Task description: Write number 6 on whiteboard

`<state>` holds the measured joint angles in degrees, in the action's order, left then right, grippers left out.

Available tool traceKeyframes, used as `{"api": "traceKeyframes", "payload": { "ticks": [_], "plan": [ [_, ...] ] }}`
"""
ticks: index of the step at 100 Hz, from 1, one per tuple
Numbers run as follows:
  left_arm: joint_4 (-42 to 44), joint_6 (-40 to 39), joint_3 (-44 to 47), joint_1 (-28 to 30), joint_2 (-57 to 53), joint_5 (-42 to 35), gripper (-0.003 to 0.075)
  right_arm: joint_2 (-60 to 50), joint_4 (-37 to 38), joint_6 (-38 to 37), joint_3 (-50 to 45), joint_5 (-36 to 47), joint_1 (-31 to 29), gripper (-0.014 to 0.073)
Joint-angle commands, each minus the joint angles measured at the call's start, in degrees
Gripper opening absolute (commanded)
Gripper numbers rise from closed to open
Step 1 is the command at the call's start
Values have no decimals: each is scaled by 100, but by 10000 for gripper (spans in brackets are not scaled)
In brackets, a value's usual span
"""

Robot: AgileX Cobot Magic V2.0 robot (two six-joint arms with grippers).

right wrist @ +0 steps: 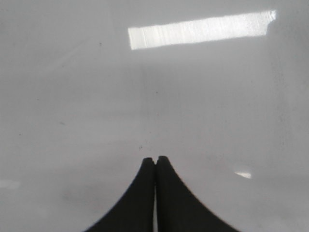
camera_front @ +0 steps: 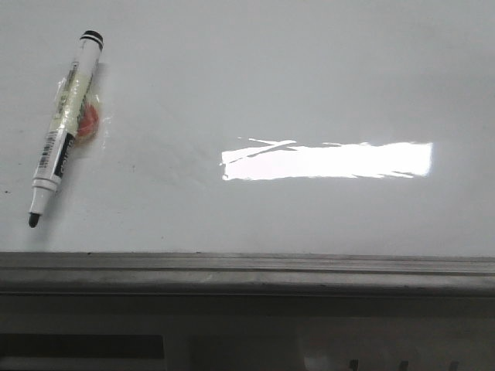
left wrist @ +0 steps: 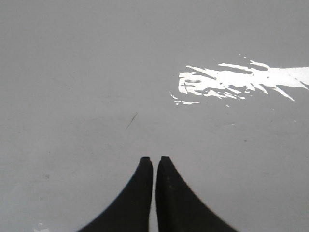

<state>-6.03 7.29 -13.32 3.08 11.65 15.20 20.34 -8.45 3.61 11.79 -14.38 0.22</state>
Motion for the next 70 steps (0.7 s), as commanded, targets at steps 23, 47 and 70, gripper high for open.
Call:
{"api": "traceKeyframes", "payload": {
  "ticks": [23,47,70],
  "plan": [
    [-509,-12,-88,-2,127,-1722,379,298,-3,27,209,344,-28,-64],
    [-185,16,-80,-272,482,-2071,380,298,-3,27,209,344,-28,-64],
    [-185,16,-80,-1805,1373,-2509,379,298,-3,27,209,353,-28,-64]
  ]
}}
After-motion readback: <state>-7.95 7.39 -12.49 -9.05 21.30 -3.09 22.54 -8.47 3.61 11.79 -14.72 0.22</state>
